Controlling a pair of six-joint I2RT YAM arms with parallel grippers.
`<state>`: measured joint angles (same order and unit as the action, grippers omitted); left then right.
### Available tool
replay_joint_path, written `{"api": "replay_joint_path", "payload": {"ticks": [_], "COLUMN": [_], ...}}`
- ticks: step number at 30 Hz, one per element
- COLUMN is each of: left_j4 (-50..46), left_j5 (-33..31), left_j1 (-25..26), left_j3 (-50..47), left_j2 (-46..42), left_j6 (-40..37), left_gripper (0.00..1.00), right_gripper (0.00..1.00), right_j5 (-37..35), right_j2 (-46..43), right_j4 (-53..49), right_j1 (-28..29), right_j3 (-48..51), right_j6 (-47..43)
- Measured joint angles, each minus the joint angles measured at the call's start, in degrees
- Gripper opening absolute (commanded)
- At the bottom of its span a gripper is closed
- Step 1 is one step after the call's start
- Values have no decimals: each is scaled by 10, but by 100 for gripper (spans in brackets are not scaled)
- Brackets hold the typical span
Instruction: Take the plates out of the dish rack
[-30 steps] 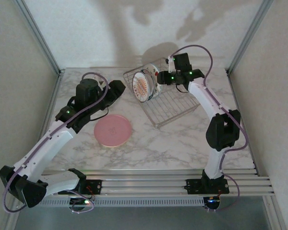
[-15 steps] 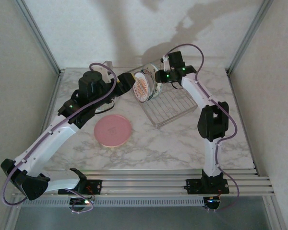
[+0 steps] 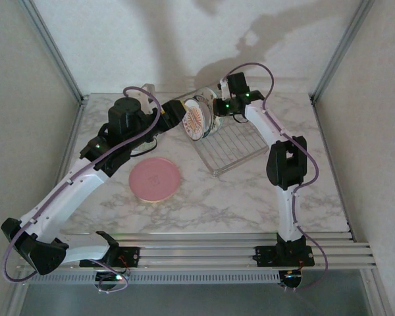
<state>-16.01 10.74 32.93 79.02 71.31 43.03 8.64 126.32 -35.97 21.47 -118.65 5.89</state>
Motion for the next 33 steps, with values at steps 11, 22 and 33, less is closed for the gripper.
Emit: {"api": "replay_joint_path", "payload": {"ticks": [11,22,33], "left_j4": [8,8,11], "left_j5": [-3,-3,-3], "left_j1": [0,0,0], "left_j3": [0,0,0], "left_j2": [0,1,1], "left_j6": [-5,-9,-9], "left_gripper": [66,67,66], "right_gripper": [6,0,0], "right_j5": [-36,-92,-156], "right_j2": [7,7,-33], "right_j4": [-16,-37,-60], "right_j1": [7,30,44], "right_j3": [-17,-37,-38], "right_j6": [-19,-30,-44]}}
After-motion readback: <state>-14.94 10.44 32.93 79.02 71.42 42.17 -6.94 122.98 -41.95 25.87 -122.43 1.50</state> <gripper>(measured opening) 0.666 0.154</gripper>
